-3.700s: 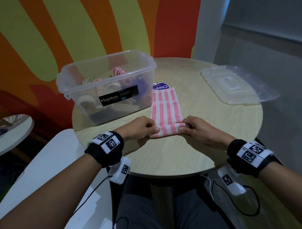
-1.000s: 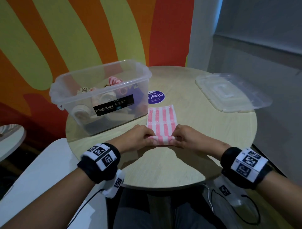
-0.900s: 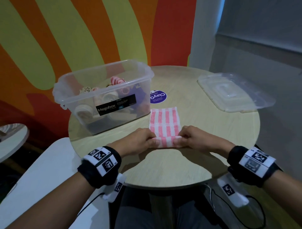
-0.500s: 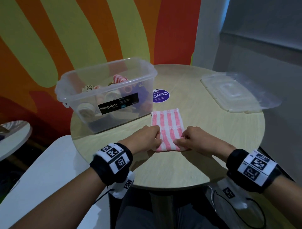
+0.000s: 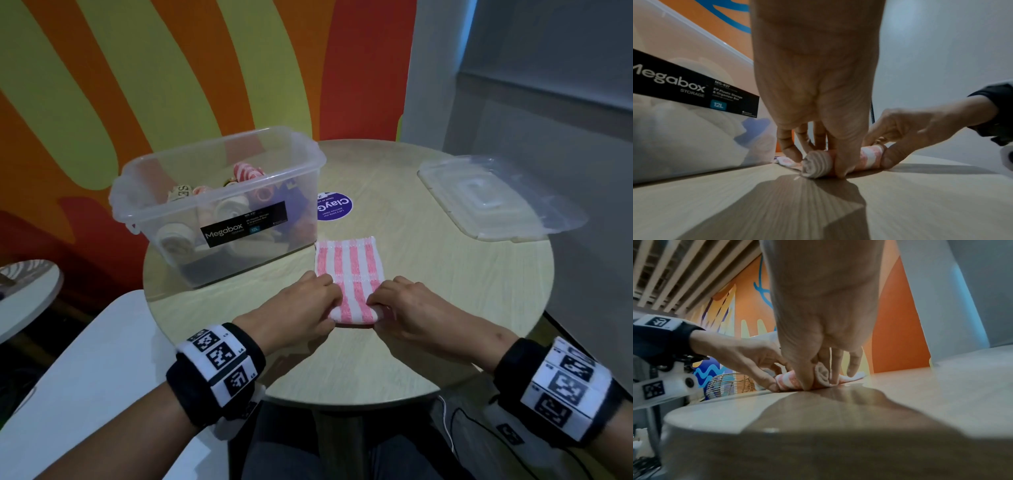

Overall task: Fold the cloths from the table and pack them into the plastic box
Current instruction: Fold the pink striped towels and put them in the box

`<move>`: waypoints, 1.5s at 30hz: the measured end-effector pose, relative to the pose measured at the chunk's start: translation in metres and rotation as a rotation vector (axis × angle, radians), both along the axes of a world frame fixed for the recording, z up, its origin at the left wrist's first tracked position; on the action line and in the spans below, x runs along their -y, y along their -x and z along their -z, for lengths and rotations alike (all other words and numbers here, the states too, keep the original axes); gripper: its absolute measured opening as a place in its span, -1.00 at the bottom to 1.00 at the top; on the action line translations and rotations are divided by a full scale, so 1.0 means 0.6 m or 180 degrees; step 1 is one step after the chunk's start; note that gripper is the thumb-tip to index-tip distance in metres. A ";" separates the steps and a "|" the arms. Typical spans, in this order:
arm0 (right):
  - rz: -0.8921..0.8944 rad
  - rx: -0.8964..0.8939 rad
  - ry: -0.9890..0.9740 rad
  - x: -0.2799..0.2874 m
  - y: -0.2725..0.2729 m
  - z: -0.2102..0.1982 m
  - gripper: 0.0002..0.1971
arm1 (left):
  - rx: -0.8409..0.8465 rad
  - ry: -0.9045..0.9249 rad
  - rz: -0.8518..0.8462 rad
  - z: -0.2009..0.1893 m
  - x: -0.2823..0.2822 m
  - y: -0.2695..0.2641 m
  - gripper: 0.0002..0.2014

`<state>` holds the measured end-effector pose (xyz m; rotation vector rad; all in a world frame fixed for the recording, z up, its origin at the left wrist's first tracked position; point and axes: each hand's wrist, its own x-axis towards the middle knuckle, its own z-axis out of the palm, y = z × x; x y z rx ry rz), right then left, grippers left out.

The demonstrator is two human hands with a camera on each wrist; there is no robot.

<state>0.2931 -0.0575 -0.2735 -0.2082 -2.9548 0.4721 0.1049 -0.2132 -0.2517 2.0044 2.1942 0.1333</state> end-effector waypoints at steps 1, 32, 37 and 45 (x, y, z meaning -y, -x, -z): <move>0.0016 0.0057 0.0043 -0.001 0.003 -0.002 -0.92 | 0.0040 -0.0029 -0.0005 0.000 -0.002 0.003 -0.95; 0.0283 0.0313 -0.0223 0.024 0.032 -0.013 -0.80 | -0.0250 -0.0235 0.0149 -0.001 -0.013 0.026 -0.93; 0.0252 0.0367 0.0130 0.002 0.050 -0.024 -0.81 | 0.0503 -0.0056 -0.0107 -0.013 -0.011 0.040 -0.83; 0.0827 0.0496 0.1510 -0.035 0.073 -0.034 -0.86 | 0.1352 -0.0251 -0.0928 -0.001 -0.013 0.045 -0.90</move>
